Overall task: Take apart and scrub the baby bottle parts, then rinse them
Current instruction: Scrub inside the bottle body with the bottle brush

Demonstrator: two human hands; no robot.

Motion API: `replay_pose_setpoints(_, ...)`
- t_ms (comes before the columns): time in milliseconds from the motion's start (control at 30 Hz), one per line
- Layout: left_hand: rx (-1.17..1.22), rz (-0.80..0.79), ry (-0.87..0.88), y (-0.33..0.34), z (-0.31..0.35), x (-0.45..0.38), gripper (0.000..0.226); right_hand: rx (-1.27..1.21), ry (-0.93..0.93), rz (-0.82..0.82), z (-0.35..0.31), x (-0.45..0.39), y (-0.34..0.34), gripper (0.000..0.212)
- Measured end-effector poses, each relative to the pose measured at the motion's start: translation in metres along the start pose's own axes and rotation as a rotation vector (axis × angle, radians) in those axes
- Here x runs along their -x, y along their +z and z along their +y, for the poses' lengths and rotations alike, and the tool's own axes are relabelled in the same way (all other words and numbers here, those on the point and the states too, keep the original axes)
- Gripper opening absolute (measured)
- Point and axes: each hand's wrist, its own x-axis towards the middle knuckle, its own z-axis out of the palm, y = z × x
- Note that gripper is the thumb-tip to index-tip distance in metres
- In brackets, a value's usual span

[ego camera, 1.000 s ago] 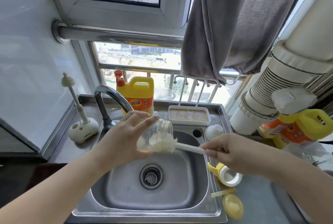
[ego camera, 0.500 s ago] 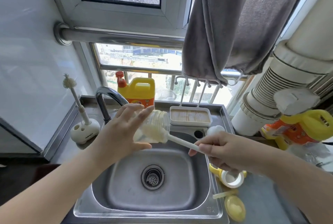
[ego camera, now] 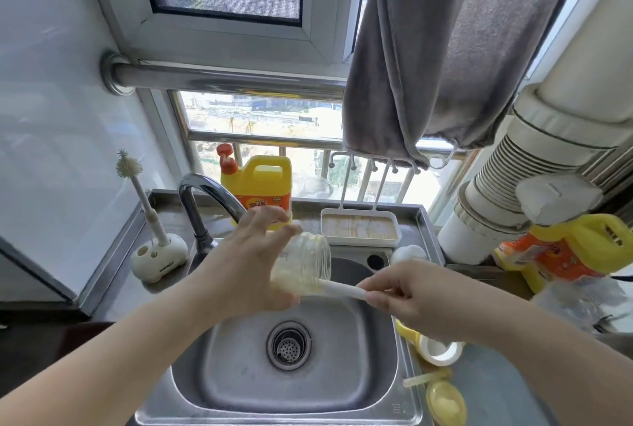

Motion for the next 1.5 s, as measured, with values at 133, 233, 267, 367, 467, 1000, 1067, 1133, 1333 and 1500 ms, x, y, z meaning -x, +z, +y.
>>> replay_pose_setpoints(133, 0.363, -0.005, -0.287, 0.003, 0.005, 0.007, 0.078, 0.275, -0.026, 0.351, 0.026, 0.014, -0.014, 0.019)
replay_pose_setpoints(233, 0.696, -0.033, -0.49, 0.007, 0.007, 0.007, 0.067, 0.094, -0.167, 0.495, 0.036, 0.027, -0.012, 0.021)
replay_pose_setpoints(267, 0.787, -0.047, -0.543, 0.009, 0.007, 0.006, 0.068, 0.081, -0.2, 0.488, 0.033, 0.027, -0.007, 0.027)
replay_pose_setpoints(367, 0.972, -0.076, -0.587, 0.01, 0.015, 0.005, 0.072, 0.03, -0.243, 0.449, 0.024, 0.015, 0.008, 0.035)
replay_pose_setpoints(467, 1.152, -0.074, -0.608, 0.009, 0.014, 0.007, 0.077, -0.045, -0.167, 0.451, 0.036, 0.011, 0.004, 0.035)
replay_pose_setpoints(1000, 1.547, -0.148, -0.543, -0.01, 0.01, 0.015, 0.085, -0.294, -0.155, 0.516, 0.041, 0.005, -0.009, 0.017)
replay_pose_setpoints(1067, 1.555, -0.155, -0.541, -0.01, 0.012, 0.013, 0.076, -0.339, -0.197, 0.509, 0.03, 0.001, -0.011, 0.018)
replay_pose_setpoints(1133, 1.576, -0.162, -0.531, -0.01, 0.013, 0.013, 0.07, -0.339, -0.207, 0.496, 0.023, -0.003, -0.012, 0.016)
replay_pose_setpoints(1333, 1.706, -0.177, -0.524, -0.016, 0.007, 0.014, 0.101, -0.363, -0.165, 0.471, 0.025, 0.001, -0.018, 0.016)
replay_pose_setpoints(1500, 1.784, -0.233, -0.502, -0.022, 0.01, 0.011, 0.096, -0.34, -0.186, 0.508, 0.018, 0.001, -0.02, 0.02)
